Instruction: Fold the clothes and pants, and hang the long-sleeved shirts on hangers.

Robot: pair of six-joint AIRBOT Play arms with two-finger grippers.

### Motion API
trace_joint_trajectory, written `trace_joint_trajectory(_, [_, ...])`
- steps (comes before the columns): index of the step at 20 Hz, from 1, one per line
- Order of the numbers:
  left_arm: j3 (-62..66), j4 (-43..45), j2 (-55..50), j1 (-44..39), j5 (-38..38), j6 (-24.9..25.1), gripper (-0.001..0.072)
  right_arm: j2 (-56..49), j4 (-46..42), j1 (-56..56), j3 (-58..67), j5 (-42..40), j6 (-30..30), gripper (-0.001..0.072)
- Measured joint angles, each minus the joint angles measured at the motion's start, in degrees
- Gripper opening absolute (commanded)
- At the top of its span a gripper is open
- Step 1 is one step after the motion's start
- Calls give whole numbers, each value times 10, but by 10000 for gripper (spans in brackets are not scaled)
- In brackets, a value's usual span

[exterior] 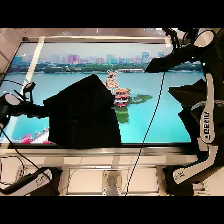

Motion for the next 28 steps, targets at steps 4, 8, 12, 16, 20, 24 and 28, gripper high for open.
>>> trace_joint_trajectory(4, [22,10,-13,12,22,-41,708,-2,-7,-1,0,1,0,433])
trace_joint_trajectory(8, [19,52,61,57,-37,-65,706,-2,-14,-17,-12,35,3,433])
trace_joint_trajectory(12, [-74,81,152,160,-143,-91,704,-2,-14,-19,-43,46,5,433])
trace_joint_trajectory(16, [-185,19,198,271,-182,-81,705,-2,-13,-10,-65,40,-11,433])
trace_joint_trajectory(20, [-237,-56,203,310,-166,-50,704,-2,-12,-8,-71,11,-28,433])
trace_joint_trajectory(24, [-252,-108,174,313,-136,-32,633,-2,-12,-7,-72,-5,-34,433])
trace_joint_trajectory(28, [-256,-128,127,284,-100,-27,590,-2,-12,-7,-73,-10,-36,432])
